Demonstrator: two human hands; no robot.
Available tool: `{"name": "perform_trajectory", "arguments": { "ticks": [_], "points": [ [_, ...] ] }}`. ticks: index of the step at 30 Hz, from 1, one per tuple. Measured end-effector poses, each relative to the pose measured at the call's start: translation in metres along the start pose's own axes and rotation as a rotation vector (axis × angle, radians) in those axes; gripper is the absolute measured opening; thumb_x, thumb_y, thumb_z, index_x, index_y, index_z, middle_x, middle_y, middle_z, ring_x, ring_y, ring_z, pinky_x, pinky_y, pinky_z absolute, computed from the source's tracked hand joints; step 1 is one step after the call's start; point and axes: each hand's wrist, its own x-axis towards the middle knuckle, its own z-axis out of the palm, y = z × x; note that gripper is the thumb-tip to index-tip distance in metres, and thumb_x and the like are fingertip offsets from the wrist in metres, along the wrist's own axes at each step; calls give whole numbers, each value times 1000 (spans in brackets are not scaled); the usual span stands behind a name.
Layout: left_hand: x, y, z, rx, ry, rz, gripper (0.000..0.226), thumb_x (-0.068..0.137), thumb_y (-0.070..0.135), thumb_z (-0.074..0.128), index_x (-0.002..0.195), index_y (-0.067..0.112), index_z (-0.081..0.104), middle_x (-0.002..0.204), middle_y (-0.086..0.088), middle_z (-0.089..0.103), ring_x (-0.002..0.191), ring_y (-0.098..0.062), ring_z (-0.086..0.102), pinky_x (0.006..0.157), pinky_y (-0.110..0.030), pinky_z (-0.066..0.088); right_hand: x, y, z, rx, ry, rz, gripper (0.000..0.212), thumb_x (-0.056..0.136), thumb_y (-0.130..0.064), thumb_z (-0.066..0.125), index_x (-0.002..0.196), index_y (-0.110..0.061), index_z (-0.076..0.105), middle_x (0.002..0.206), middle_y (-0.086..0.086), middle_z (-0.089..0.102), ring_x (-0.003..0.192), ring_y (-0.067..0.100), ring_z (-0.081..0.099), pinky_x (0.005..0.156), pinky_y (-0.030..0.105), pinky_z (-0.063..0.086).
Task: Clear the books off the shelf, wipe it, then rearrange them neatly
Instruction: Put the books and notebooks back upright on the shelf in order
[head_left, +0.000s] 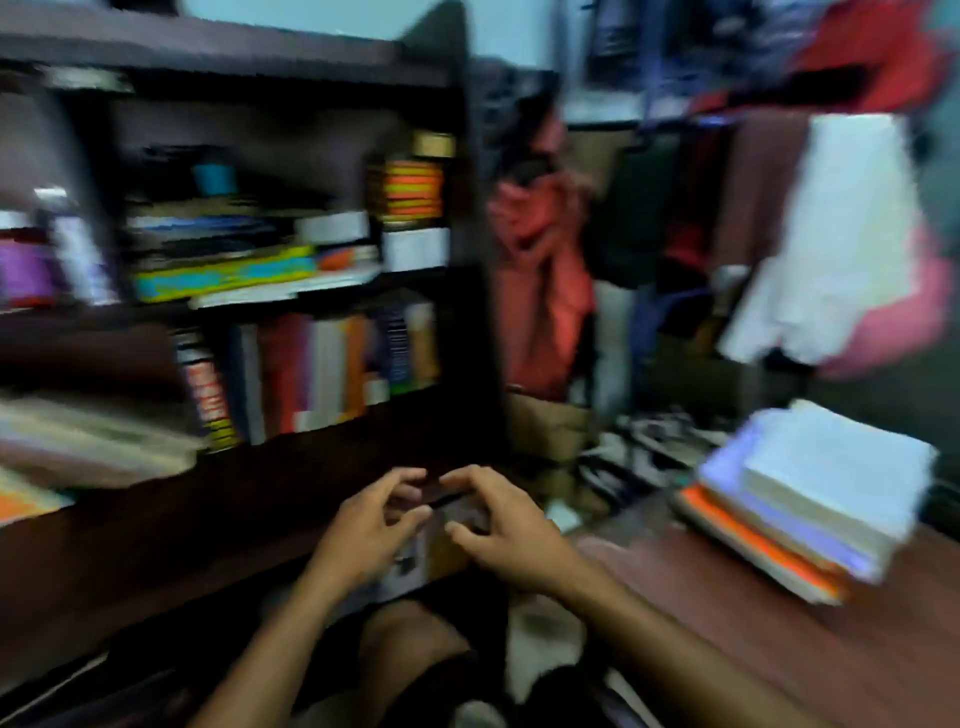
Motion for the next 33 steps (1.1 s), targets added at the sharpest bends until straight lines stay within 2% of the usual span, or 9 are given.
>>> {"name": "perform_trajectory", "arguments": {
  "ticks": [5,7,10,15,19,23,26,30,33],
  "points": [
    [20,103,127,-28,-319,270,43,97,16,67,135,35,56,122,5,68,97,6,66,82,-10,51,-110,47,-103,-163,220,206,39,85,-26,66,123,-18,60,113,-1,64,102,9,60,92,30,49],
    [11,134,181,-9,-501,381,51,95,25,63,141,41,49,131,4,63,116,-2,61,97,-23,52,-162,63,-128,-221,290,275,40,88,-24,70,125,-14,59,113,-2,64,98,4,57,90,21,47],
    [-4,156,229,20,-649,415,60,87,45,53,146,46,41,140,7,57,123,-8,58,104,-35,50,-221,81,-146,-256,344,353,43,84,-32,66,123,-15,59,114,-5,61,99,3,55,90,16,44],
    [-31,161,265,110,-734,464,62,98,31,65,149,42,32,144,11,52,123,-6,57,108,-24,43,-306,98,-159,-271,382,582,49,81,-38,60,125,-16,58,118,0,59,107,11,57,97,33,47],
    [-35,177,287,280,-798,544,70,94,41,67,154,38,31,143,11,58,111,-9,63,94,-13,38,-374,90,-154,-266,463,689,43,84,-36,62,124,-19,57,118,-1,59,107,11,58,97,35,49],
    [-47,212,320,137,-919,580,63,95,28,70,148,40,38,142,8,56,106,22,54,89,-1,39,-422,51,-168,-386,787,691,21,88,-20,61,109,-23,65,102,-10,65,91,1,61,82,20,51],
    [-61,228,335,152,-964,653,70,95,35,69,154,41,32,149,10,50,125,8,51,105,-15,40,-451,20,-193,-579,1242,573,16,87,-9,59,97,-21,63,87,-8,62,79,2,57,74,13,44],
    [-73,230,344,258,-1000,726,78,96,46,65,159,44,19,158,16,38,143,0,38,114,-19,33,-494,36,-238,-552,1722,690,19,89,-21,57,104,-20,46,100,3,46,91,24,48,84,40,45],
    [-77,225,347,300,-976,765,80,96,46,64,160,40,16,162,15,33,146,-2,35,114,-15,26,-506,67,-247,-381,1732,933,41,88,-36,55,123,-17,47,119,1,44,112,22,47,104,42,40]
  ]
}}
